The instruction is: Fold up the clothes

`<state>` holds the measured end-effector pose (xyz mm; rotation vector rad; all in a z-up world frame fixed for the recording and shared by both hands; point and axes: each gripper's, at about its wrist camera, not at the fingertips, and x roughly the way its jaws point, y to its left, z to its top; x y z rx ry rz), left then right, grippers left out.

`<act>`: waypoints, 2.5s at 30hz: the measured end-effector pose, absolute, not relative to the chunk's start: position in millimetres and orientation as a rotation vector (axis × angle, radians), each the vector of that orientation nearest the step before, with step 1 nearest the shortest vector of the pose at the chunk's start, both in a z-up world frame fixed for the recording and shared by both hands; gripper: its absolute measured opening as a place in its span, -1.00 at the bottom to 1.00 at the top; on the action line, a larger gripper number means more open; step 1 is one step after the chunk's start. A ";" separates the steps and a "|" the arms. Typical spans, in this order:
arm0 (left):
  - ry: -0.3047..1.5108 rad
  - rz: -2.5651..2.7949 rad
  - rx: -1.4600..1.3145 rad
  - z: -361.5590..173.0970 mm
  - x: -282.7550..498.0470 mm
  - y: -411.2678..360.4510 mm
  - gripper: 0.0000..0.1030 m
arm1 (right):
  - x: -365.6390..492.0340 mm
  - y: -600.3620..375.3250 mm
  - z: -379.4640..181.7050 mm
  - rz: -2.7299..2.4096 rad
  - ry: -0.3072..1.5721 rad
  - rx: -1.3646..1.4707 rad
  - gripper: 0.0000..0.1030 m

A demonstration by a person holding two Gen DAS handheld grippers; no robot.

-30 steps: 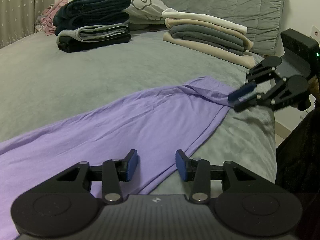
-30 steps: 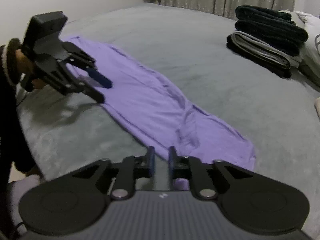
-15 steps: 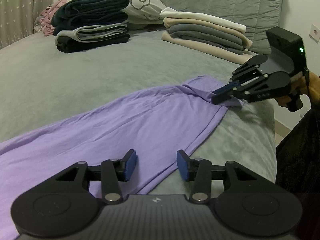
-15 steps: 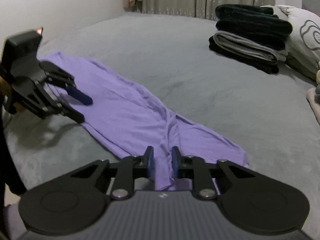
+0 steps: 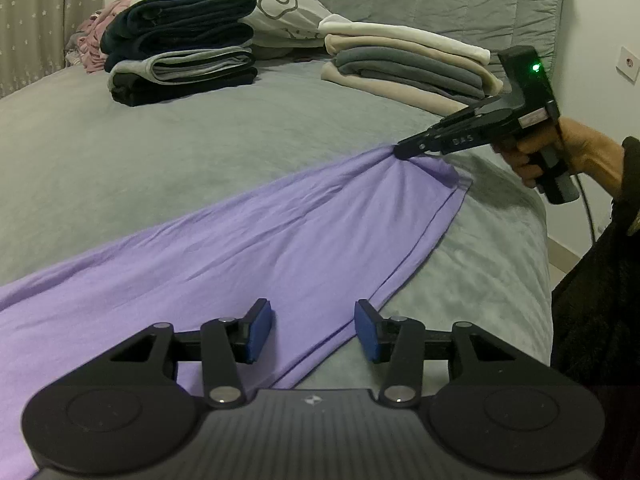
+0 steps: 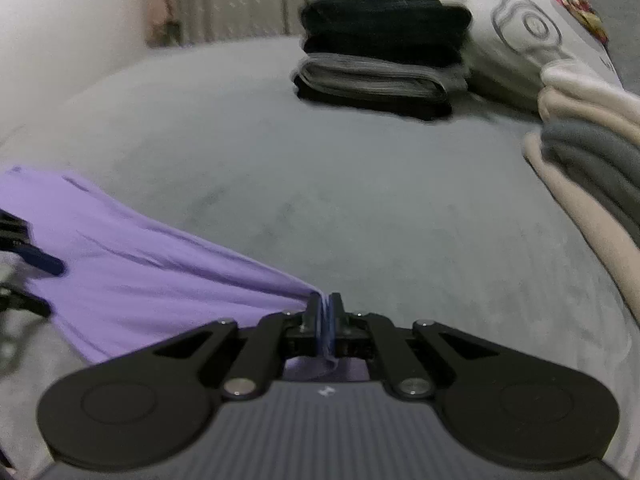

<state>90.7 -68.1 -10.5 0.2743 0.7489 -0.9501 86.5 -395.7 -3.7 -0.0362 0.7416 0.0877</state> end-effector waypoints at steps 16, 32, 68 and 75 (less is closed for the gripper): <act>0.736 -0.953 0.280 -6.5 87.7 -63.8 -0.07 | 46.1 -397.6 24.5 0.089 0.714 -0.048 -0.43; 0.665 -0.984 0.373 -3.3 70.2 -82.6 -0.13 | 12.2 -292.4 -2.9 0.425 0.686 -0.426 -0.65; 0.714 -1.105 0.388 -4.9 70.6 -73.4 -0.94 | 2.8 -308.7 12.8 0.516 0.655 -0.375 -1.00; 0.631 -1.089 0.391 -0.6 64.6 -83.9 -0.35 | 2.9 -333.1 13.1 0.421 0.712 -0.351 -0.69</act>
